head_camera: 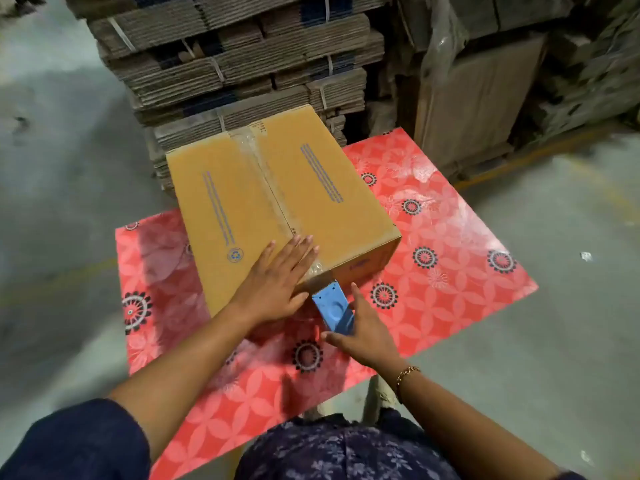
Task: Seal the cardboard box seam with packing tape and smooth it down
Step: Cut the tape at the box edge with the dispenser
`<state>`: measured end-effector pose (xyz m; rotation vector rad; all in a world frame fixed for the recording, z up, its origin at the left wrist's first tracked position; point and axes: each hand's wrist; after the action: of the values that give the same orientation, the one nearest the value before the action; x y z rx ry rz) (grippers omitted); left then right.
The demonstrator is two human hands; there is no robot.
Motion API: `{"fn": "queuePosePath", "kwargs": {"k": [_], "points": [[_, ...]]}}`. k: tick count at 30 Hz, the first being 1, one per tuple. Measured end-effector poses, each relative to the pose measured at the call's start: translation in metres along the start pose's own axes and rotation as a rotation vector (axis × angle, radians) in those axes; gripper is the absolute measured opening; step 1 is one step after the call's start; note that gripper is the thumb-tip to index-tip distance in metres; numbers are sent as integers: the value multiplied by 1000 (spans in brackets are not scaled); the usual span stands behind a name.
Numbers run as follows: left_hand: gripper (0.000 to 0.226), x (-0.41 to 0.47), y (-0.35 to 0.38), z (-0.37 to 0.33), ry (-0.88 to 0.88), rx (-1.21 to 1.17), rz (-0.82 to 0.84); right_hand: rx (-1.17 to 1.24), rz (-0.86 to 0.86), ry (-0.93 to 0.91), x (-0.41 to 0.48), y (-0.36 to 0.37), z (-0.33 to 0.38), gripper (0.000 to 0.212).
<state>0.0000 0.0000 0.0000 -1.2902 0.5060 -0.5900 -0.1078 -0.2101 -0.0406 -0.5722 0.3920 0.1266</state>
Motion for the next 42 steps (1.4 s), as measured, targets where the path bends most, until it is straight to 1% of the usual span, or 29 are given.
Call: {"fn": "queuePosePath", "kwargs": {"k": [2, 4, 8, 12, 16, 21, 25, 34, 42], "points": [[87, 2, -2, 0, -13, -25, 13, -10, -48, -15, 2, 5, 9, 115], [81, 2, 1, -2, -17, -12, -1, -6, -59, -6, 0, 9, 12, 103], [77, 1, 6, -2, -22, -17, -18, 61, -79, -53, -18, 12, 10, 92], [75, 3, 9, -4, -43, -43, -17, 80, -115, -107, -40, 10, 10, 92], [71, 4, 12, -2, -45, -66, -13, 11, -172, -116, -45, 12, 13, 92], [71, 5, 13, -2, -43, -89, 5, -68, -205, -80, -42, 14, 18, 94], [71, 5, 13, -3, -40, -91, -2, -100, -239, -53, -53, 13, 19, 88], [70, 5, 13, -2, -40, -81, 6, -157, -206, -1, -62, 5, 22, 88], [69, 5, 11, -2, -39, -67, 33, -157, -209, -6, -67, 5, 20, 89]]}}
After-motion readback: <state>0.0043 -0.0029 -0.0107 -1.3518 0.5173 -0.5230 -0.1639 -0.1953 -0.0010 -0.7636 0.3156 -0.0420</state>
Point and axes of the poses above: each hand's wrist, its own x-axis towards the middle knuckle, its own y-axis out of the palm, z = x × y, and after that the axes turned 9 degrees about x, right-handed
